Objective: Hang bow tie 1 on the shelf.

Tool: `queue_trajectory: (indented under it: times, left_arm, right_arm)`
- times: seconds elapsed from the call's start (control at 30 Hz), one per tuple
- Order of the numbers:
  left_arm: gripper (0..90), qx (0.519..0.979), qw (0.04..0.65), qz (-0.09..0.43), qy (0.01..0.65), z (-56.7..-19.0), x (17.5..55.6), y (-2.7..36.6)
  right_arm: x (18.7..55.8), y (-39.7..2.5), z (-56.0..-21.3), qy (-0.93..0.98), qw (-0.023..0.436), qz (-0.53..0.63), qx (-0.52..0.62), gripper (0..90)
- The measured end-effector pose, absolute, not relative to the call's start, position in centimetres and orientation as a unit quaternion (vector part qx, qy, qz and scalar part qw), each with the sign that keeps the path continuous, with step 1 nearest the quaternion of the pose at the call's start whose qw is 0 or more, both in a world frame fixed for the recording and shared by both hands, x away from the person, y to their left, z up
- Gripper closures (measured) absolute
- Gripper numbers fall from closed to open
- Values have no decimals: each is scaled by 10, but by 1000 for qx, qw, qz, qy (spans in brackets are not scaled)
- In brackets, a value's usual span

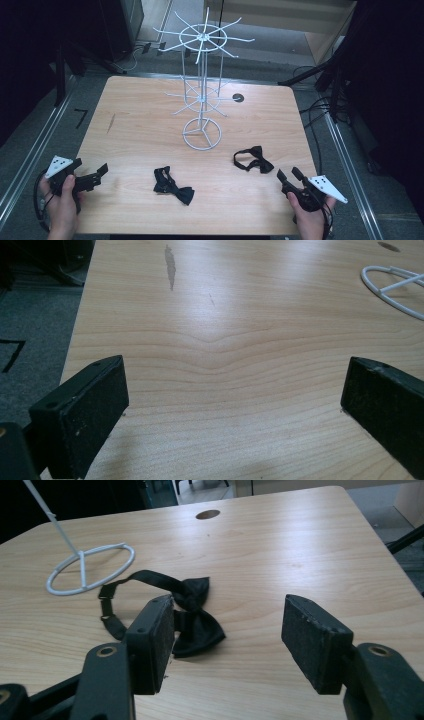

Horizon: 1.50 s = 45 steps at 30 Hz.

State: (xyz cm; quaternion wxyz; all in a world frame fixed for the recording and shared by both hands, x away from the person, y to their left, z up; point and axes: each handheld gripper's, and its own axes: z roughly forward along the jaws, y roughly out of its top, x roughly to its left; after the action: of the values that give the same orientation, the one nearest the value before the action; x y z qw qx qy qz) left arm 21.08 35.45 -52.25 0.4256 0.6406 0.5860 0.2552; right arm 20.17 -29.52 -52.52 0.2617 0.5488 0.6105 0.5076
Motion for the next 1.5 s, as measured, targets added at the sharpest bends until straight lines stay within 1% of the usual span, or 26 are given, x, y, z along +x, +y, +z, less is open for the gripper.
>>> queue_trajectory:
  times: [0.3,0.77,1.23,1.33,1.5]
  left_arm:
    - [0,640,425,251,589,-523,211,355]
    - [0,642,422,252,589,-523,212,355]
    - [0,642,422,249,590,-523,213,355]
    - [0,642,422,250,590,-523,213,355]
    - [0,642,423,247,590,-523,213,355]
  right_arm:
    - [205,-261,-517,626,253,512,531,394]
    - [213,-195,-507,658,231,529,484,394]
    - [217,-151,-506,686,216,525,455,390]
    - [217,-143,-506,688,201,530,454,388]
    - [217,-126,-506,699,192,531,439,388]
